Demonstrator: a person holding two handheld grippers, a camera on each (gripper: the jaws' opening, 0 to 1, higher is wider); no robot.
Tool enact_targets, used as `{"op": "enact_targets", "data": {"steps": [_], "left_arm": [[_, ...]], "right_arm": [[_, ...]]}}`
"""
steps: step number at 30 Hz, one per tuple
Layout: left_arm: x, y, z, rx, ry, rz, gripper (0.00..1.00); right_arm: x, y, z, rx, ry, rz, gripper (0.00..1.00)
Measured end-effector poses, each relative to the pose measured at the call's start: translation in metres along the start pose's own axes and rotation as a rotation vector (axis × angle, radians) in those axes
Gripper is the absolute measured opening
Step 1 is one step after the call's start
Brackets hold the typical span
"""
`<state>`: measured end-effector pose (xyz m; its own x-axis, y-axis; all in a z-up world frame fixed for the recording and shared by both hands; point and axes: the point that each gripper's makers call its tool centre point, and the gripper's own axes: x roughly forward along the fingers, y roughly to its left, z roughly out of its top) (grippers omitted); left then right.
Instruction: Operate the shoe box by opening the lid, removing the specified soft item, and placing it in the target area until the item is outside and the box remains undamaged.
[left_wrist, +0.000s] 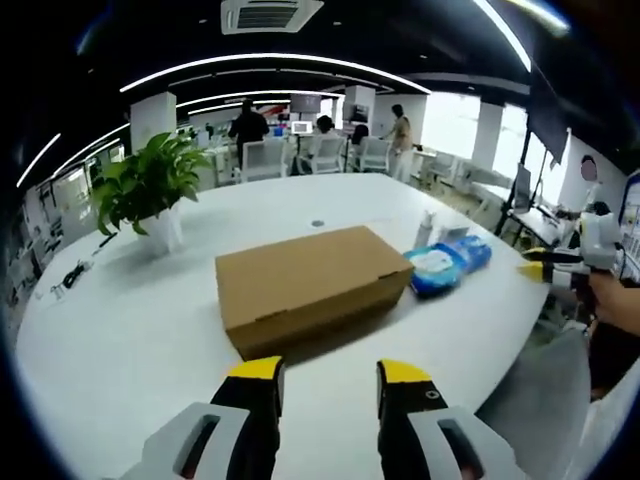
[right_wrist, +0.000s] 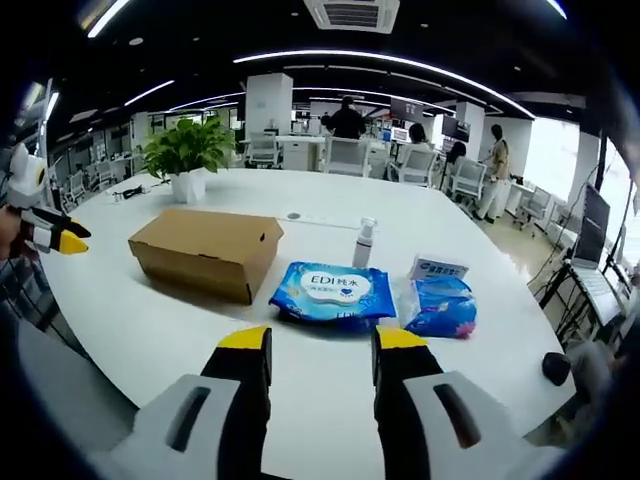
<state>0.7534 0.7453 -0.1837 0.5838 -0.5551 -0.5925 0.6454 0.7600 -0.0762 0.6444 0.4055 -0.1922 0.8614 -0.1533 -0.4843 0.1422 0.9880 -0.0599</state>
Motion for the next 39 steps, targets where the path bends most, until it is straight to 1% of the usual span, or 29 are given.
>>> {"op": "enact_targets", "data": {"steps": [3,4,8,9,19,26,30,36,39], "left_arm": [[-0.002,-0.004,-0.003,-0.003,0.005,-0.003,0.39],[-0.004,-0.009,-0.004,-0.001,0.007,-0.005,0.39],[-0.006,-0.017,-0.007,0.006,0.012,-0.01,0.41],[-0.007,-0.02,-0.007,0.006,0.012,-0.01,0.41],[-0.011,-0.039,-0.004,0.007,0.008,-0.004,0.43],[-0.012,-0.054,-0.002,0.015,0.013,0.009,0.44],[-0.012,-0.055,-0.001,0.012,0.013,0.022,0.44],[-0.015,-0.06,0.008,0.018,0.004,0.048,0.44],[-0.018,-0.064,0.016,0.036,0.001,0.057,0.44]], "right_arm": [[-0.005,-0.006,-0.005,0.009,0.004,-0.011,0.4],[-0.007,-0.009,-0.007,0.013,0.007,-0.014,0.4],[-0.012,-0.017,-0.014,0.025,0.016,-0.021,0.42],[-0.016,-0.021,-0.016,0.026,0.018,-0.026,0.42],[-0.034,-0.052,-0.021,0.039,0.014,-0.049,0.44],[-0.037,-0.066,-0.029,0.049,0.024,-0.048,0.45],[-0.036,-0.072,-0.031,0.048,0.028,-0.036,0.46],[-0.033,-0.082,-0.029,0.044,0.017,-0.022,0.46],[-0.031,-0.085,-0.026,0.048,0.009,-0.02,0.46]]}}
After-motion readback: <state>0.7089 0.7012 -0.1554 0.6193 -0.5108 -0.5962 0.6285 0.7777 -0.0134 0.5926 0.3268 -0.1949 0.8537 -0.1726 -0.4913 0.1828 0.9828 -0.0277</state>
